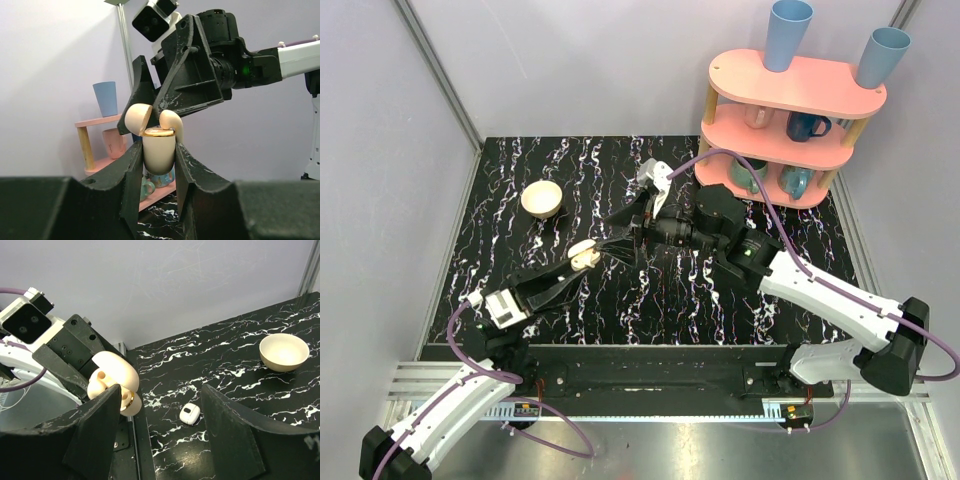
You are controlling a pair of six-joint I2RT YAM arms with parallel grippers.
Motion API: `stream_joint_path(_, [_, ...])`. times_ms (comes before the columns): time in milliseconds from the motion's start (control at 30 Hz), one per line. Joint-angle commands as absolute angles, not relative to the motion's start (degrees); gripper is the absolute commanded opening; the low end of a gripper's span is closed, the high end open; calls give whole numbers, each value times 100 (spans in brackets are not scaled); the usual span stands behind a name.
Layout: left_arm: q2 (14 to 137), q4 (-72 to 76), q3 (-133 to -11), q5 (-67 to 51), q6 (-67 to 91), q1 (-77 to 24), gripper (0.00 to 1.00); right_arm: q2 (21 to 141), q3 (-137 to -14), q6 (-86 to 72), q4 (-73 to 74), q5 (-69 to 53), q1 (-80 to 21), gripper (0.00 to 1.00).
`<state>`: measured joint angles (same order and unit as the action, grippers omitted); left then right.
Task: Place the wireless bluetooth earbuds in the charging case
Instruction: Open the charging case.
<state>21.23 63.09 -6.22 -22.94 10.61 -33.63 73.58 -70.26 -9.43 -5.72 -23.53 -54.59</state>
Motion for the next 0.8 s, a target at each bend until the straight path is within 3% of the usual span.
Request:
stream_joint_path(0, [2118, 6601, -677, -2584, 1142, -3375, 0, 7435, -7321, -879, -817, -2303, -5432, 72])
stream_joint_path(767, [2083, 6609, -642, -2593, 1160, -3384, 0, 7436, -7365, -703, -888, -2065, -5432, 73])
